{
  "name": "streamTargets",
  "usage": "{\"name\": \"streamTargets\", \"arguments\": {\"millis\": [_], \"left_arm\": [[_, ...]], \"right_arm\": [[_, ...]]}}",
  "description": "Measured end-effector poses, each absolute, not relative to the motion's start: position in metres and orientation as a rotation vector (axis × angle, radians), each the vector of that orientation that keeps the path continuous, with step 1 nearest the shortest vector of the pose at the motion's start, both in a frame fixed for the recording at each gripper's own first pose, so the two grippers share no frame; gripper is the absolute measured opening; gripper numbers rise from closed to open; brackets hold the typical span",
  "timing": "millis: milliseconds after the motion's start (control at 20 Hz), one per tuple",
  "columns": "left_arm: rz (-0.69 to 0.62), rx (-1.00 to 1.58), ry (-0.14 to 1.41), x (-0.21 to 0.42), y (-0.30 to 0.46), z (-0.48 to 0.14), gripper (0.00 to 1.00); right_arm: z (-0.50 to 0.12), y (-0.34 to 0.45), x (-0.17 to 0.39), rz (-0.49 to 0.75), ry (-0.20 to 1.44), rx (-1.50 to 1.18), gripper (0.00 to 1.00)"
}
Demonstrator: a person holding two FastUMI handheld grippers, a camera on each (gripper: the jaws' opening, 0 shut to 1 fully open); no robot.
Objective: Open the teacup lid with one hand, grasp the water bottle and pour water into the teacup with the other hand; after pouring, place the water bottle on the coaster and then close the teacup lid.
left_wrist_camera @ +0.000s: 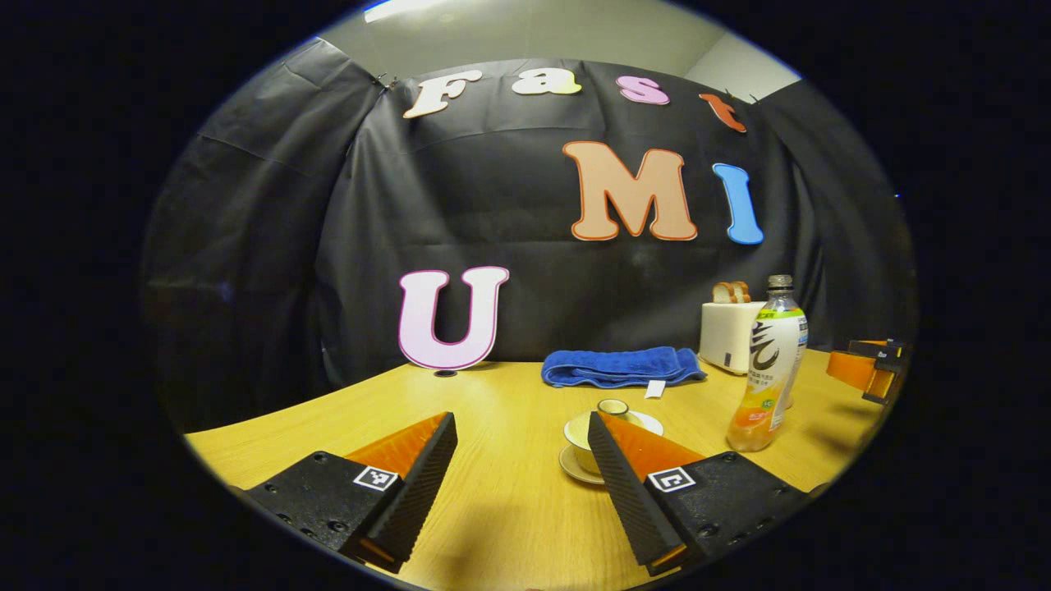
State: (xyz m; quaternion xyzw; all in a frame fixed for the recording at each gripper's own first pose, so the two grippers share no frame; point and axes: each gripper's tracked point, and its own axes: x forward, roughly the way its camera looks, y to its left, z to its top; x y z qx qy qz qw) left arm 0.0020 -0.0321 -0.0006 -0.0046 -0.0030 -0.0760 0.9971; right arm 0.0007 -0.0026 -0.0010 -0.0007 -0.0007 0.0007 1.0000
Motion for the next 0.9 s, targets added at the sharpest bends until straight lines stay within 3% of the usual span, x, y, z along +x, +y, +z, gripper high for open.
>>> {"name": "streamTargets", "arguments": {"millis": [550, 900], "left_arm": [[-0.379, -0.014, -0.007, 0.013, -0.086, 0.0, 0.94], [-0.452, -0.008, 0.009, 0.037, -0.109, -0.005, 0.92]], "right_arm": [[-0.002, -0.003, 0.001, 0.002, -0.002, -0.002, 0.98], [-0.001, -0.004, 0.001, 0.004, -0.002, -0.002, 0.94]]}}
